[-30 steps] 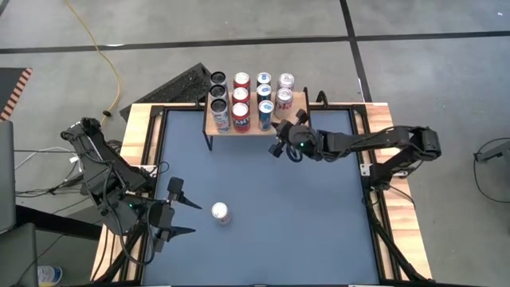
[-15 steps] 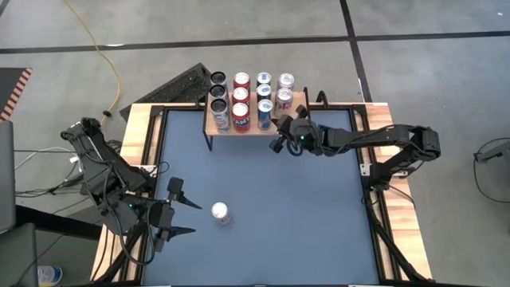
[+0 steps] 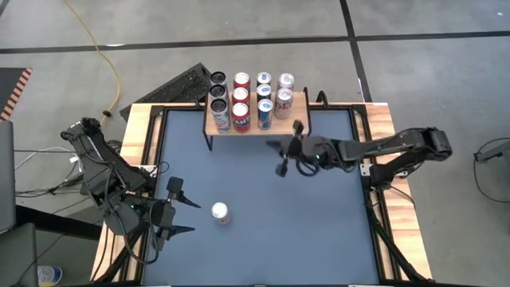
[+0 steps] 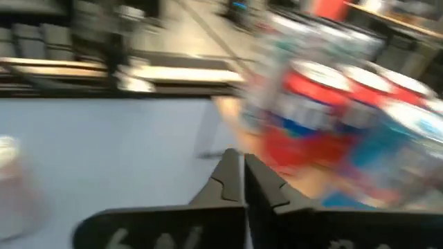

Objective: Place canned beverage on shelf
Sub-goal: Put the blue soda can on the shelf, then put the white soda can on the shelf

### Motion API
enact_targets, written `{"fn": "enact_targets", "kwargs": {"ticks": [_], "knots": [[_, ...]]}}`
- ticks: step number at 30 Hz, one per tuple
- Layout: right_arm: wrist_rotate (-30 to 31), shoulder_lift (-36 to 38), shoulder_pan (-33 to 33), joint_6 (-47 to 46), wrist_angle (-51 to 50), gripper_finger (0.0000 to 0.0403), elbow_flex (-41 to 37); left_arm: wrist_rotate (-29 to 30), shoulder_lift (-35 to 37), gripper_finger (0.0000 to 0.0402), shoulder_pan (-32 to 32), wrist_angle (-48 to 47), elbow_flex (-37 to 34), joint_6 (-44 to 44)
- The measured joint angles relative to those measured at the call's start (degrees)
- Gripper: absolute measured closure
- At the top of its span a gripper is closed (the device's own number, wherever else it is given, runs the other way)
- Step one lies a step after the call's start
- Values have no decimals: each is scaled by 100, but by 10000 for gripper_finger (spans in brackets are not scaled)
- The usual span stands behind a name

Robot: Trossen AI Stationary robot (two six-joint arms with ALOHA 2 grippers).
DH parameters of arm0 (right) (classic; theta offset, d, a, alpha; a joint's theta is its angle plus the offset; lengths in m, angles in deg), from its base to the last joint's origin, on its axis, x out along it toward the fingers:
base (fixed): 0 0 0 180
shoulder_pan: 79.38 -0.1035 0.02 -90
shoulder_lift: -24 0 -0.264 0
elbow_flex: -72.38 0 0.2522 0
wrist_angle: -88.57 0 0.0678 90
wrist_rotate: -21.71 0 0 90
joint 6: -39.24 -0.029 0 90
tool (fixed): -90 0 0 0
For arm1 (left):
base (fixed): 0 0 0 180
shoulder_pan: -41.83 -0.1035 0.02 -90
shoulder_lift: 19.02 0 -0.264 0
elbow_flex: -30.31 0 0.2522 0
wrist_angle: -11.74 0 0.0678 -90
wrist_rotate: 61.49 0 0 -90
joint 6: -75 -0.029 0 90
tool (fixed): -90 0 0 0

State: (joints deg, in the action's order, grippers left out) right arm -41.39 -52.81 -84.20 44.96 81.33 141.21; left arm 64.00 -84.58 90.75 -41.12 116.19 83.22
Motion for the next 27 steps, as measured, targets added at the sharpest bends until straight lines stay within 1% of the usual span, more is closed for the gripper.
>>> {"fn": "enact_targets", "kwargs": {"ticks": [3, 5, 8, 11, 13, 16, 19, 23, 27], "knots": [[-58, -65, -527, -162, 178, 329, 0, -235, -2, 127, 0, 12, 0, 53], [-4, -239, -838, -144, 552, 283, 2, -357, -2, 127, 0, 18, 0, 113], [-3, -647, -1192, -1, 1222, 202, 94, -413, -2, 127, 2, 19, 0, 255], [11, -1142, -1420, 45, 1380, 132, 504, -486, -2, 127, 0, 22, 0, 351], [17, -1524, -1515, -6, 1382, 104, 893, -529, -2, 127, 1, 33, 0, 359], [28, -2158, -1636, 30, 1279, 83, 1581, -604, -2, 127, 59, 34, 37, 379], [60, -2784, -1689, 92, 956, 77, 2339, -632, -2, 127, 152, 51, 101, 390], [79, -3495, -1667, -266, 346, 76, 3241, -571, -2, 127, 326, 119, 127, 347], [176, -4048, -1581, -670, -367, 76, 3836, -350, -2, 127, 541, 161, 133, 302]]}}
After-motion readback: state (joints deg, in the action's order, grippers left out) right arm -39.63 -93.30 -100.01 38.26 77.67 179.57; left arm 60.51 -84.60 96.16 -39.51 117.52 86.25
